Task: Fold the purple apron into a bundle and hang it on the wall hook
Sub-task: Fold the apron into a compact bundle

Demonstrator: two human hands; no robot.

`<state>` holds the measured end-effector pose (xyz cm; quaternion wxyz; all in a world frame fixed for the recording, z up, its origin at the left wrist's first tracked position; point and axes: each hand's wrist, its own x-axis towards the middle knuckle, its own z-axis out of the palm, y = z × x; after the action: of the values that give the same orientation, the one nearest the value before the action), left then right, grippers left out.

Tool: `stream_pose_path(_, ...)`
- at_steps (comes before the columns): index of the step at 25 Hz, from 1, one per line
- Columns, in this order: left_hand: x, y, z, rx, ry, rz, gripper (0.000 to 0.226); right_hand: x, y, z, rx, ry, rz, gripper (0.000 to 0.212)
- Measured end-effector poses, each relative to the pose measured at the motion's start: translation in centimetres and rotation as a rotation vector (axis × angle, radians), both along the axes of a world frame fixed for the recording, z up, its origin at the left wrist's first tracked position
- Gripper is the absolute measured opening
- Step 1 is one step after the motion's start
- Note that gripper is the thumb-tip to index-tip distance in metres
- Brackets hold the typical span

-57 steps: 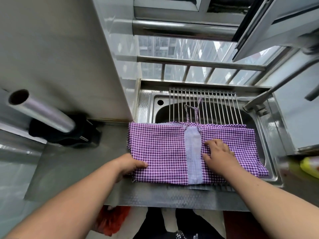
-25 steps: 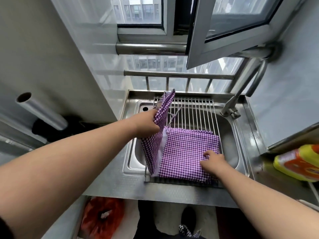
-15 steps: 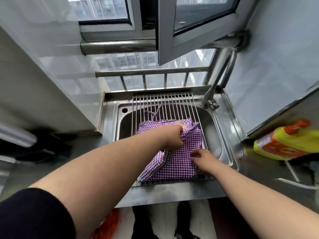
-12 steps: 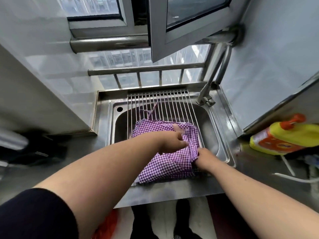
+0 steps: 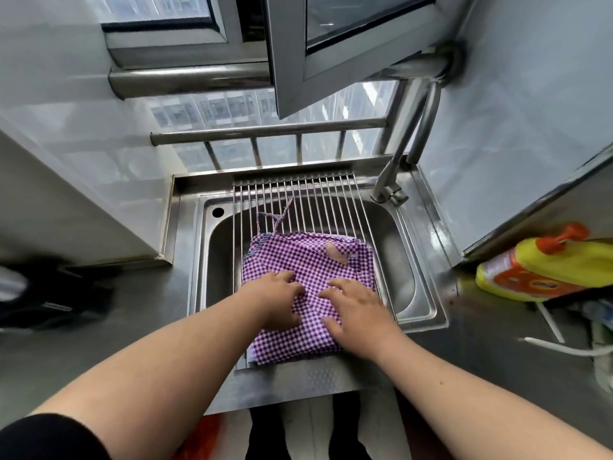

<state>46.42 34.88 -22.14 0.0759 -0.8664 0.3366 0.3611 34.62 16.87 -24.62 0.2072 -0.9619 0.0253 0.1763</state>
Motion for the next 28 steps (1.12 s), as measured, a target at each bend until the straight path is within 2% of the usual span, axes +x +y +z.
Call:
stream_pose_path(4,-0.6,0.1,-0.8,0.027,-0.013,-0.001,0.084,-0.9,0.6,-1.7,-0.098,0.135,0.017,0.065)
stream_pose_path(9,-0.9,0.6,-1.2,0.029,-0.039,0.032,0.083,-1.8,-0.2,-1.6,-0.140,0.188,-0.016,0.071)
stream_pose_path(14,-1.2,1.1,-1.6,0.040,-0.065,0.097,0.090,-2.3,-0.2,-1.2,-0.127,0.173,-0.276,0.064)
stream_pose_path(19,-1.0,1.8,-2.0,0.090,-0.061,0.163,0.100,-2.0,-0.4,-2.1,0.040,0.265,-0.653,0.090)
stream_pose_path(22,-1.0,1.9,-1.9,0.084,-0.057,0.162,0.100,-1.5,-0.5,-2.3,0.145,0.302,-0.778,0.099)
stream_pose_path(25,-1.2,2.0,-1.9,0.073,-0.049,0.147,0.098,-1.1,-0.3,-2.0,0.271,0.285,-0.846,0.088)
stream_pose_path(28,-1.4,2.0,-2.2,0.064,-0.043,0.145,0.098,-0.9,-0.2,-1.4,0.253,0.289,-0.759,0.058)
